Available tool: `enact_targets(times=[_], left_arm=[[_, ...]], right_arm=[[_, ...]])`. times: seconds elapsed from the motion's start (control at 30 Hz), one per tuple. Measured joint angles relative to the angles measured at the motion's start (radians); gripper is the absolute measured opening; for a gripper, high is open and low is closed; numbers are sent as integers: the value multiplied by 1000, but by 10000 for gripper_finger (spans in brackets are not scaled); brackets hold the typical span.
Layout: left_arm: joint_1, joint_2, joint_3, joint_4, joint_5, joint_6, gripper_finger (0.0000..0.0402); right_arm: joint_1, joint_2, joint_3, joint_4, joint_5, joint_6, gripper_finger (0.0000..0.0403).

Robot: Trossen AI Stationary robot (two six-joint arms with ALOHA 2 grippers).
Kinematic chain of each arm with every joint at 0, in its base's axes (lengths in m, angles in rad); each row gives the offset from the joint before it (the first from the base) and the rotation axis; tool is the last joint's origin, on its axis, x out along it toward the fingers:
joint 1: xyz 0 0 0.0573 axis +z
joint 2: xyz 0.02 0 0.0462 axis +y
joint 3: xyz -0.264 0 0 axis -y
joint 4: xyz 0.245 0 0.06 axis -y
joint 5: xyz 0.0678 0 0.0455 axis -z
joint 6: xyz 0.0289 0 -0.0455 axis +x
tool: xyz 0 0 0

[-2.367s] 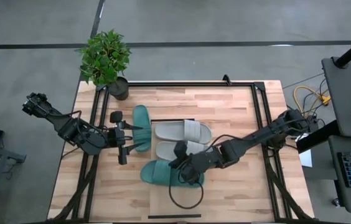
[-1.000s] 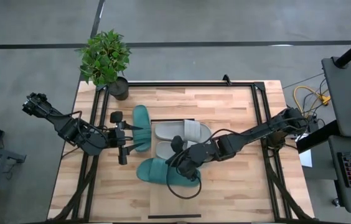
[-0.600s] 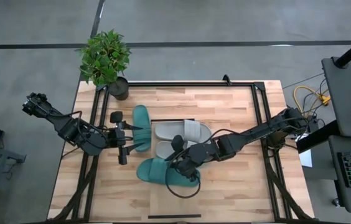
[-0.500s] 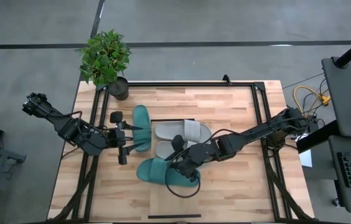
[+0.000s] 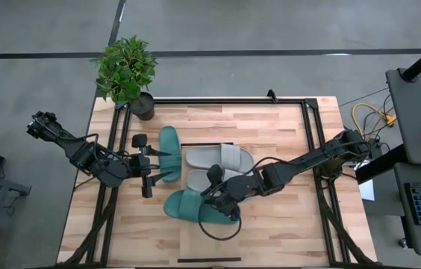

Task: Pick and place slides into the shelf
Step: Put the left green slipper on the shelf

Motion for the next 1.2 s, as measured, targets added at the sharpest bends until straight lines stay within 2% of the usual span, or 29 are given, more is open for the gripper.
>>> enact_targets(times=[0.67,0.9,1.1,1.2], left_arm=[[0,0,0,0,0,0,238],[0,0,0,0,0,0,238],[0,0,0,1,0,0,238],[0,0,0,1,0,0,238]], right_arm=[[1,-1,0,20,-4,-42,15],[0,-1,0,17,-77,-44,9],[0,-1,0,17,-80,-44,9],[0,-1,0,18,-35,-35,9]])
